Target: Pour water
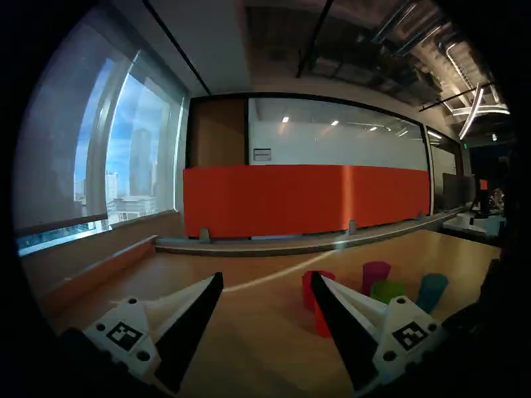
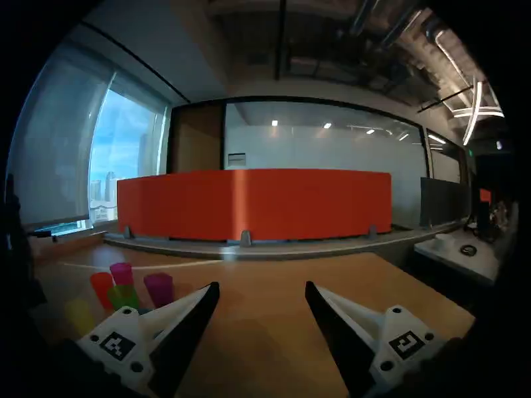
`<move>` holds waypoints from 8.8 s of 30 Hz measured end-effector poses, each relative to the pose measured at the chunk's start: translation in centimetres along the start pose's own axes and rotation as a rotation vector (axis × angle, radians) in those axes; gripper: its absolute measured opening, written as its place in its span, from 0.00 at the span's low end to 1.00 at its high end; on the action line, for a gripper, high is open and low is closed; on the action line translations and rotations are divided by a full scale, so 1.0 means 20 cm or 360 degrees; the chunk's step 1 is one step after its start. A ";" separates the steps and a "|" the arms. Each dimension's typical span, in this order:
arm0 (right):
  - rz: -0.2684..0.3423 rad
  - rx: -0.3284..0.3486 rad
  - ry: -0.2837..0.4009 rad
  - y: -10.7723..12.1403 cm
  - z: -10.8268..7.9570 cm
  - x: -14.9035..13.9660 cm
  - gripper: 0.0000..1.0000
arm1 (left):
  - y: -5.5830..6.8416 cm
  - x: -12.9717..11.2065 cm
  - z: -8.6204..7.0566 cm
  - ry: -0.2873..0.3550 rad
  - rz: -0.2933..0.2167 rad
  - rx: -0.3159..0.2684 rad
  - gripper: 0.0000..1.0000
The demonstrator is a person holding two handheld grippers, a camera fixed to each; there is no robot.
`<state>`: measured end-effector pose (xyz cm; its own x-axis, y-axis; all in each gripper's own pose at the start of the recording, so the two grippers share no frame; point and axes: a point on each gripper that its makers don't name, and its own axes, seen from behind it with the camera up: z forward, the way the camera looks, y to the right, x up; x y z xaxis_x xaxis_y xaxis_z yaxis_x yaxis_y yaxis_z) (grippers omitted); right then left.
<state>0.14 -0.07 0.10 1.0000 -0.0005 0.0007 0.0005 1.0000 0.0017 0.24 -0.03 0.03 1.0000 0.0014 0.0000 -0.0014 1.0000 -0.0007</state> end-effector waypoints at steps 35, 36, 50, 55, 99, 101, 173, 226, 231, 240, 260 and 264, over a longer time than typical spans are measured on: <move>-0.0089 0.0334 -0.0039 -0.23 0.06 0.37 1.00 | 0.13 0.47 0.08 -0.0064 -0.0012 -0.0336 0.98; -0.0094 0.0363 -0.0037 -0.25 0.06 0.37 1.00 | 0.14 0.47 0.08 -0.0069 -0.0014 -0.0351 0.98; -0.0048 0.0760 -0.0081 -0.48 -0.05 0.43 1.00 | 0.29 0.54 0.02 -0.0086 0.0016 -0.0639 0.98; -0.0059 0.0893 -0.0102 -0.56 -0.10 0.44 1.00 | 0.37 0.56 -0.02 -0.0081 -0.0001 -0.0757 0.98; -0.0297 0.1114 -0.0365 -0.63 -0.14 0.23 1.00 | 0.65 0.28 -0.18 -0.0287 0.0145 -0.1275 0.98; -0.0311 0.1119 -0.0380 -0.64 -0.14 0.20 1.00 | 0.66 0.26 -0.19 -0.0292 0.0152 -0.1292 0.98; -0.0421 0.1147 -0.0778 -0.73 0.00 -0.58 1.00 | 0.76 -0.18 -0.01 -0.0505 0.0226 -0.1404 0.98; -0.0456 0.1222 -0.0880 -0.87 0.19 -0.81 0.91 | 0.90 -0.29 0.20 -0.0581 0.0264 -0.1485 0.98; -0.0449 0.1214 -0.0876 -0.84 0.17 -0.77 0.91 | 0.93 -0.31 0.22 -0.0606 0.0287 -0.1495 0.98; -0.0445 0.1200 -0.0800 -0.80 0.13 -0.66 0.91 | 0.98 -0.36 0.26 -0.0643 0.0324 -0.1515 0.98; -0.0352 0.1168 -0.0518 -0.76 0.10 -0.40 0.91 | 1.08 -0.50 0.29 -0.0748 0.0409 -0.1560 0.98; -0.0328 0.1147 -0.0448 -0.75 0.10 -0.34 0.91 | 1.10 -0.53 0.30 -0.0771 0.0428 -0.1565 0.98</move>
<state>-6.59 -15.11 2.03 0.9421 -0.2816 0.1823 0.0884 0.7326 0.6749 -10.33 21.89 6.10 0.8614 0.4307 0.2691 -0.0020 0.5327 -0.8463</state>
